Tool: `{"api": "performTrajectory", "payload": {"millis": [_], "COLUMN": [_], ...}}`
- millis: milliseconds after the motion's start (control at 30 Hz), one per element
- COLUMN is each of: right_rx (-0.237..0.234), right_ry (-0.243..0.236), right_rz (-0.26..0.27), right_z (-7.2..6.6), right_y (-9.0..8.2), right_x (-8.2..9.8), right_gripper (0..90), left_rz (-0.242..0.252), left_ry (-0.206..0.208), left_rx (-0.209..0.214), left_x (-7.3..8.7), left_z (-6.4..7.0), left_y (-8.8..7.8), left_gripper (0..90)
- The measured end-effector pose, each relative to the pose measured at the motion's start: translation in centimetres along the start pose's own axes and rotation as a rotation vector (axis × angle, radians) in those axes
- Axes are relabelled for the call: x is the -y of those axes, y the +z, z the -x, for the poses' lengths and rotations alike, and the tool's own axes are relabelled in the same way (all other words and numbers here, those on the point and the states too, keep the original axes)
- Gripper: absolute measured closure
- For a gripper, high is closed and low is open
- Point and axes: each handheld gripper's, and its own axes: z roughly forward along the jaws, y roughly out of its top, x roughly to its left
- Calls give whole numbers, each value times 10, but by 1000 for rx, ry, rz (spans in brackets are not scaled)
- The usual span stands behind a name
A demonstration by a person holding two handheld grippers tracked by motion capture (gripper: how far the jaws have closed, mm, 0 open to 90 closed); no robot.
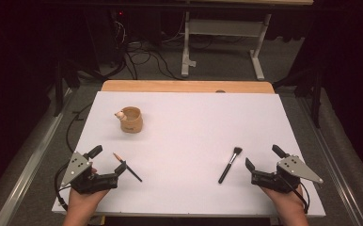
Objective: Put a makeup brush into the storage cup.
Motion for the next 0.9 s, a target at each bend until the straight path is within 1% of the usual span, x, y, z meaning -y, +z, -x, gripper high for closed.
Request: {"api": "performTrajectory", "payload": {"millis": [133,200,300,367,400,500,533,700,900], "right_rx": [-11,-8,-17,-11,-16,-20,-24,-25,-27], "right_ry": [10,5,5,0,5,8,0,-8,-10], "right_rz": [-2,-3,9,9,10,2,8,5,3], "right_z": [1,1,2,2,2,2,2,0,0], "right_y": [1,1,0,0,1,1,2,2,2], "right_x": [2,2,2,2,2,2,2,2,2], "right_gripper": [11,11,11,11,11,11,11,11,11], "left_rz": [4,3,2,0,2,1,1,-1,4], "left_ry": [3,4,2,3,0,3,3,2,-2], "left_rx": [-1,-2,0,2,2,1,1,2,1], "left_x": [0,0,1,1,1,1,1,2,1], "left_z": [2,2,2,3,3,2,2,2,2], "left_y": [0,0,0,0,0,0,0,0,0], "left_gripper": [1,1,1,1,0,1,1,0,1]}}
